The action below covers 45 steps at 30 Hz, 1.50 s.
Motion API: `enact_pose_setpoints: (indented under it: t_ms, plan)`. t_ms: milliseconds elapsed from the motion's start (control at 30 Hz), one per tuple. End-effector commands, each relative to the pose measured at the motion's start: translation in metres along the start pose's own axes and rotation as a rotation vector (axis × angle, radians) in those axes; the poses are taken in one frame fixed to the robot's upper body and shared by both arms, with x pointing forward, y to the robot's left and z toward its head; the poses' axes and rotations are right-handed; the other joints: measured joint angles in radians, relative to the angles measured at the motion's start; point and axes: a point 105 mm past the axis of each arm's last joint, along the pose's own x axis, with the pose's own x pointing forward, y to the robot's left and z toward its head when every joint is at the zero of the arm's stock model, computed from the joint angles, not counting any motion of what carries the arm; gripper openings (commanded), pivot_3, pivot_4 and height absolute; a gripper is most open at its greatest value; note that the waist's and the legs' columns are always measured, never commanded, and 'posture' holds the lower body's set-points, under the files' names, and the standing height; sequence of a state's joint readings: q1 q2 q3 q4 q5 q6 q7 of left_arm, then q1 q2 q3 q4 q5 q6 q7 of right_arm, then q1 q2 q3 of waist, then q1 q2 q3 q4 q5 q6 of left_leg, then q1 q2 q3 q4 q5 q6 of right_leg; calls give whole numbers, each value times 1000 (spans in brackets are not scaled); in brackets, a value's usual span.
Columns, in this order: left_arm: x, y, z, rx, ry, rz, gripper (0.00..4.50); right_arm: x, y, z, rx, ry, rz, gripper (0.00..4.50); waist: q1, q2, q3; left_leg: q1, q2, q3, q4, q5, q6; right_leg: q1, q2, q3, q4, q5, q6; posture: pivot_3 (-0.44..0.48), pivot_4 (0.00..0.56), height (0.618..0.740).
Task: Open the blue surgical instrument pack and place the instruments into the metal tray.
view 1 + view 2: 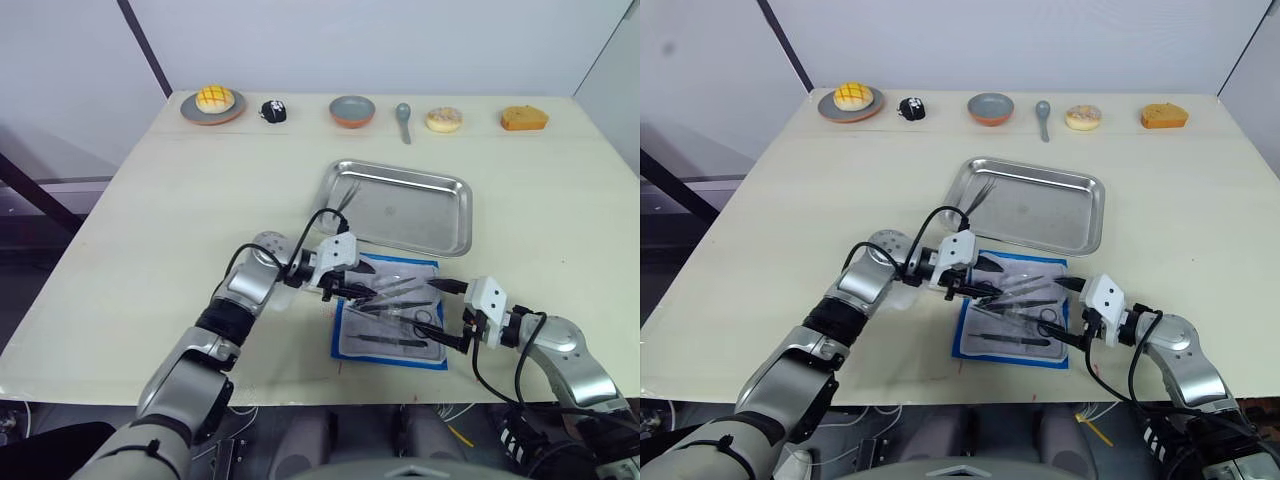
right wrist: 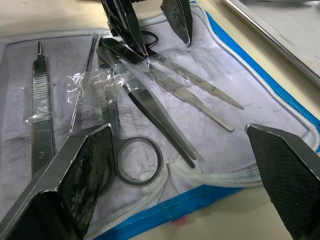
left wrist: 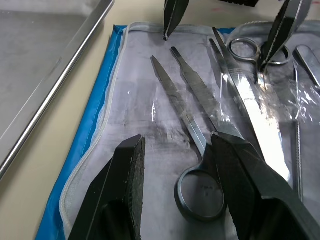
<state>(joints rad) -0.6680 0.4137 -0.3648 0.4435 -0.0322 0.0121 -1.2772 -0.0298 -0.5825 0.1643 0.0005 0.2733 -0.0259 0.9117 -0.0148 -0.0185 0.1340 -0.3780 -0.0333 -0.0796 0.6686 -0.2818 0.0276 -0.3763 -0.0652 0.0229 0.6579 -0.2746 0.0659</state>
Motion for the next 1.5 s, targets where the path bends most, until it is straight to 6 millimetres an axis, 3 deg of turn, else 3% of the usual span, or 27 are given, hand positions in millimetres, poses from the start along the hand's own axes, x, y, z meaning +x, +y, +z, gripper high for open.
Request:
enact_pose_setpoints:
  t_ms: [33,333,433,500,567,1367,1467,1500]
  plan:
    - [6,-4,-9,-6,41,-12,2236,-5,10,-47,78,197,-2,4500,0,0,0,0,0,0,0,0,0,0,0,0,0,0,0,0,150,740]
    - [13,-5,-9,11,54,-36,2236,-6,8,-46,75,198,-11,4500,0,0,0,0,0,0,0,0,0,0,0,0,0,0,0,0,150,740]
    - [11,-3,-11,14,66,-32,1458,-6,8,-46,74,197,-13,4500,0,1,-1,0,0,0,0,0,0,0,0,0,0,0,0,0,150,740]
    - [11,-2,-11,14,67,-29,486,-5,8,-46,74,196,-13,4500,0,1,-1,0,0,0,0,0,0,0,0,0,0,0,0,0,150,740]
    - [11,-2,-11,12,65,-29,70,-5,8,-45,74,195,-14,4500,0,1,-2,0,0,0,0,0,0,0,0,0,0,0,0,0,150,740]
    - [4,10,12,-43,-24,-14,70,-3,9,-47,80,193,-20,4500,-2,1,-2,0,0,0,0,0,0,0,1,0,1,0,0,0,150,740]
    - [2,16,14,-24,-27,25,764,-4,8,-47,80,194,-21,4500,-2,1,-2,0,0,0,0,0,0,0,1,0,1,0,0,0,150,740]
    - [1,17,16,-24,-37,35,1220,-4,8,-47,80,194,-21,4500,-2,1,-2,0,0,0,0,0,0,0,1,0,1,0,0,0,150,740]
